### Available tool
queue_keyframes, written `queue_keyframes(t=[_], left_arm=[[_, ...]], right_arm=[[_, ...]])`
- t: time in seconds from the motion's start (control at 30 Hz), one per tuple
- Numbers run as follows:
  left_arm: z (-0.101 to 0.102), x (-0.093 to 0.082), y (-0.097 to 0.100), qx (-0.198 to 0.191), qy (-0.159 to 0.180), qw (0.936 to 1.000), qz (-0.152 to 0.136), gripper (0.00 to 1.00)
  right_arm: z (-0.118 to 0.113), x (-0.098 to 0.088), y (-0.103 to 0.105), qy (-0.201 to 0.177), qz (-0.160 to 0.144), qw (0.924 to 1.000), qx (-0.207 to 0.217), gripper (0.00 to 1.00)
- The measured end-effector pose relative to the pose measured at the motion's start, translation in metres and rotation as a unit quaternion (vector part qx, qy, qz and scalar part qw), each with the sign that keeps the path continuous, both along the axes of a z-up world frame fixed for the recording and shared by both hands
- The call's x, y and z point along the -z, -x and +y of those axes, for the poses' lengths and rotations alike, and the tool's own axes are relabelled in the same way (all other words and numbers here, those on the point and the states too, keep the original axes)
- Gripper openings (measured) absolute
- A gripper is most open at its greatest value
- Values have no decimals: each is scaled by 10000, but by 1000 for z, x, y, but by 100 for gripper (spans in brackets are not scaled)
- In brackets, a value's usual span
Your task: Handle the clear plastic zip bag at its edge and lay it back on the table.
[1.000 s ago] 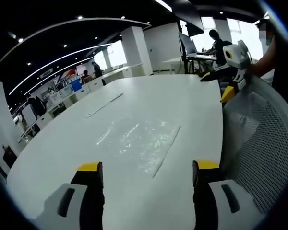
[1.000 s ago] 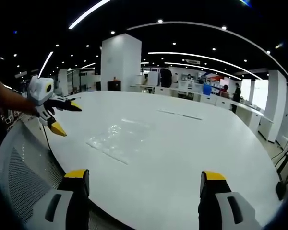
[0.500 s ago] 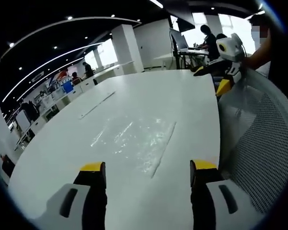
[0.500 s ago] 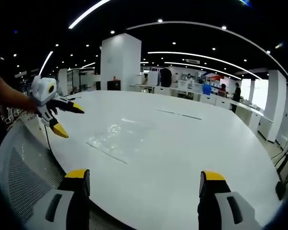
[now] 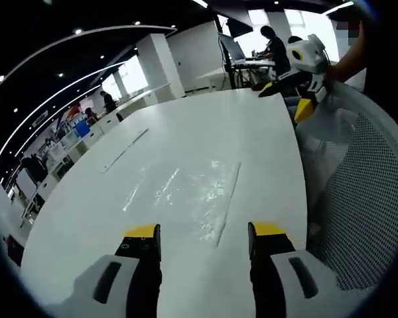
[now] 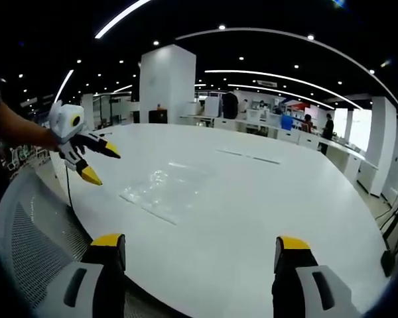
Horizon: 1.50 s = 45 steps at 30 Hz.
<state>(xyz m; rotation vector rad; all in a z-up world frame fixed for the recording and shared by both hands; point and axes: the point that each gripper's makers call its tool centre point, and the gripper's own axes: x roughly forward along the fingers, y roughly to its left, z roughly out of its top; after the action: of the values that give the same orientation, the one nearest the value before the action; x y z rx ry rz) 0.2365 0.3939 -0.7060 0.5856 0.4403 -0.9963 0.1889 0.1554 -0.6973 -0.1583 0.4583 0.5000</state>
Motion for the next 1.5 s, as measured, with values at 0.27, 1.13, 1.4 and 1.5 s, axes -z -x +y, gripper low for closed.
queue_keyframes(t=[0.27,1.13,1.4,1.5], left_arm=[[-6,11,-3,358,-300,9989,58,49],[-13,45,-9,1185,-1062,9870,241,31],[-14,50,-11,1310,-1207,9836,282,24],[-14,52,-10,1349,-1251,9825,296,23]], right_arm=[[-2,1,0,11,32,10000,22,92],[-4,5,1,19,132,9999,63,86],[-4,4,1,12,116,9999,68,85],[-3,3,2,5,112,9999,79,84]])
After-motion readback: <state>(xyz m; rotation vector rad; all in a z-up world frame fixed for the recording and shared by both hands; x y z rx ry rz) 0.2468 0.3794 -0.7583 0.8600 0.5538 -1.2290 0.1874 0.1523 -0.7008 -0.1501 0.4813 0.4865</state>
